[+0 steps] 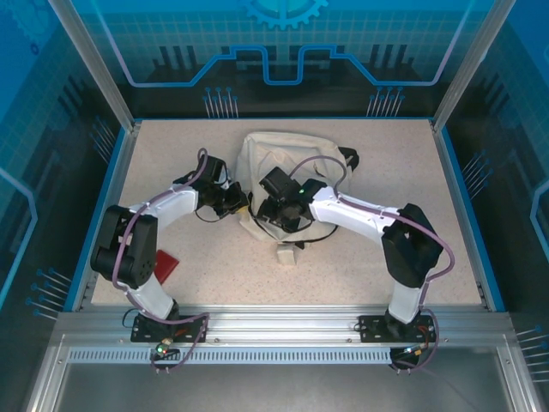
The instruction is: Pack books, pencil case, and school supplies into a backpack
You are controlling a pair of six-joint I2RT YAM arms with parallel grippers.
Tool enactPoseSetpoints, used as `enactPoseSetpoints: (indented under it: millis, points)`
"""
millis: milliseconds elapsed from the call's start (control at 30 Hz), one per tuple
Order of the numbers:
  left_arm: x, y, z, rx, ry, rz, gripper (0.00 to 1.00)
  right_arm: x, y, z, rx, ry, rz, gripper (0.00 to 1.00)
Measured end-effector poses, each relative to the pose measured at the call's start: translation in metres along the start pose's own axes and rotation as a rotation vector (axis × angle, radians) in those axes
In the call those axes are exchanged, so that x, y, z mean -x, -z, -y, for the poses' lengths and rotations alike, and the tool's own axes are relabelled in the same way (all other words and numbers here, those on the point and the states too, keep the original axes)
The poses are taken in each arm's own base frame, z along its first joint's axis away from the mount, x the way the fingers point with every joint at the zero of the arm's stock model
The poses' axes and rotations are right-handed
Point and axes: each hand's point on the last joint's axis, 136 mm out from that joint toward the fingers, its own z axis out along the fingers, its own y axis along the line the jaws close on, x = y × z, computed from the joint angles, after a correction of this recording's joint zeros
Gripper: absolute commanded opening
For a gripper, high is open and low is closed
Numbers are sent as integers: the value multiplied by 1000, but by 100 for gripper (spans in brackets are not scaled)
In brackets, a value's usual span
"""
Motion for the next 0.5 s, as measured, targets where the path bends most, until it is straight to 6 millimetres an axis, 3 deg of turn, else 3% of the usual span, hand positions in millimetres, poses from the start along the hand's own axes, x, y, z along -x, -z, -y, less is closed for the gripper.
enactPoseSetpoints:
  millis: [333, 500]
  points:
    - [-4, -1, 4, -59, -15, -4, 0, 3, -38, -5, 1, -157, -90, 54]
    - [-5, -1, 5, -71, -20, -4, 0, 4, -44, -15, 32, -203, -118, 49]
